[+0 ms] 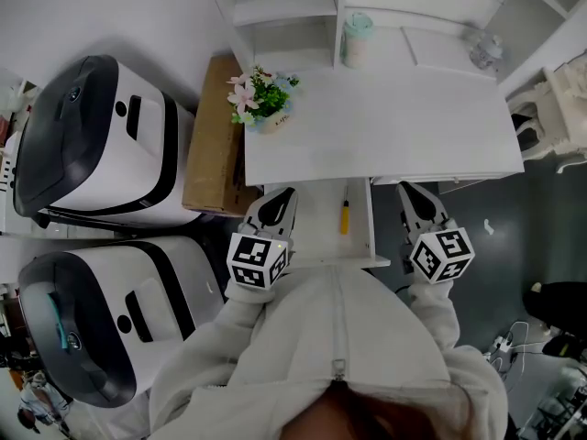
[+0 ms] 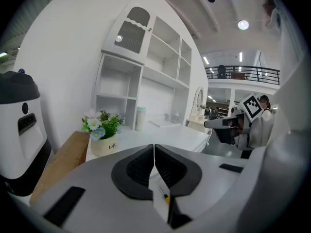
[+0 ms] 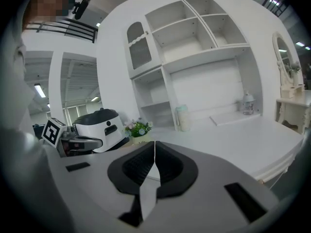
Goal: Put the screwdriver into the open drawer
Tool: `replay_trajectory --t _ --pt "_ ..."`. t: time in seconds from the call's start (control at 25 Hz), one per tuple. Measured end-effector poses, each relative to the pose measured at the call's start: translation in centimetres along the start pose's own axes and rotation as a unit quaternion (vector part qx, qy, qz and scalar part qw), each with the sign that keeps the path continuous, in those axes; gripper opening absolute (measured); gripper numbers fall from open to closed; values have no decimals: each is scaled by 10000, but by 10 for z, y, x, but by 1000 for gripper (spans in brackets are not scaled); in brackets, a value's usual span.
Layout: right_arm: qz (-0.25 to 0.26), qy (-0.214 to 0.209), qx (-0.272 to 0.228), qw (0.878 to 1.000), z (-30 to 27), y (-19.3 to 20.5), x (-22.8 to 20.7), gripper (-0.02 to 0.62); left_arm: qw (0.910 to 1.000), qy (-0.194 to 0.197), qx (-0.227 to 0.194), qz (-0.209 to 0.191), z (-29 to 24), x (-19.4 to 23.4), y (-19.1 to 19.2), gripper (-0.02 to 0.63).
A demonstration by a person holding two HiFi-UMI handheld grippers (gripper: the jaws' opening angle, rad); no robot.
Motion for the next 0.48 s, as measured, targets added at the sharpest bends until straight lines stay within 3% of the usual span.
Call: replay_trajectory --t 0.48 --pt "28 36 110 9999 4 9 7 34 9998 171 62 -61 0 -9 3 20"
Point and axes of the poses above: the fingertips, and each gripper's own axes: z backward along the fingers, x to its left, y out of its underside, the point moved 2 cm from there along z, backward along the fingers, and after that the axes turned 6 degrees about z, right-handed, at the moved point
